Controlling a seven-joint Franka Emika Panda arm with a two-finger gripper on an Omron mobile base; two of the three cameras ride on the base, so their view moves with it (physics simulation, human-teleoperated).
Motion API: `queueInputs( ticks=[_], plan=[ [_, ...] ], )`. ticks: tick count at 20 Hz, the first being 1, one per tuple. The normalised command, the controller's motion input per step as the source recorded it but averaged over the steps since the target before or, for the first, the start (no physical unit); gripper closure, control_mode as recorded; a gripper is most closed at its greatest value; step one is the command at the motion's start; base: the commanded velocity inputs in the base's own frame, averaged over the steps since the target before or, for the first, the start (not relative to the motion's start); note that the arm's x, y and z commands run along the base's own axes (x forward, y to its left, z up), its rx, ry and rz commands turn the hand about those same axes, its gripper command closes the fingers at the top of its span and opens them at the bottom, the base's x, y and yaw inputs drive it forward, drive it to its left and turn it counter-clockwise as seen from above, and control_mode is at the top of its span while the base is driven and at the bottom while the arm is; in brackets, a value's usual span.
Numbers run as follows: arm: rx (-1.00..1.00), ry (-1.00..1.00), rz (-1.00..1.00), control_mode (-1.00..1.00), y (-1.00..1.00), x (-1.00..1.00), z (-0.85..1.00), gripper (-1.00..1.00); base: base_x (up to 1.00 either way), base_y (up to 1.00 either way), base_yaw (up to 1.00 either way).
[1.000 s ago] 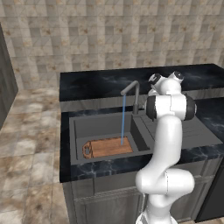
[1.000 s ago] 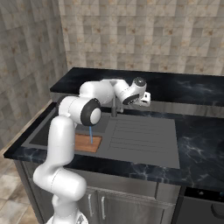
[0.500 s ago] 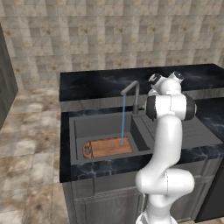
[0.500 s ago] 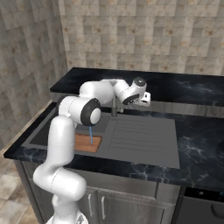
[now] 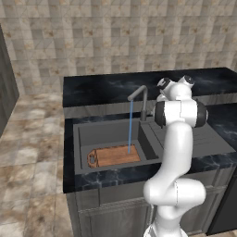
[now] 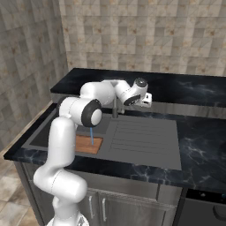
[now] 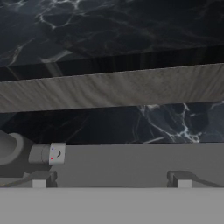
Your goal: Turn on the sink faucet with hot water and rinse the cutting board for ten seconds, then turn off the faucet. Push the cutting board to reach the water if necessary.
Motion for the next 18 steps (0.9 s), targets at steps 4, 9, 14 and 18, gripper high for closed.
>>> queueInputs(
  ticks=[4, 9, 14, 18],
  plan=[
    [0.00, 0.00, 0.00, -1.00, 0.00, 0.00, 0.00, -1.00, 0.00, 0.00, 0.00],
    [0.00, 0.00, 0.00, -1.00, 0.00, 0.00, 0.00, -1.00, 0.00, 0.00, 0.00],
    [0.00, 0.00, 0.00, -1.00, 0.00, 0.00, 0.00, -1.00, 0.00, 0.00, 0.00],
    [0.00, 0.00, 0.00, -1.00, 0.00, 0.00, 0.00, -1.00, 0.00, 0.00, 0.00]
  ],
)
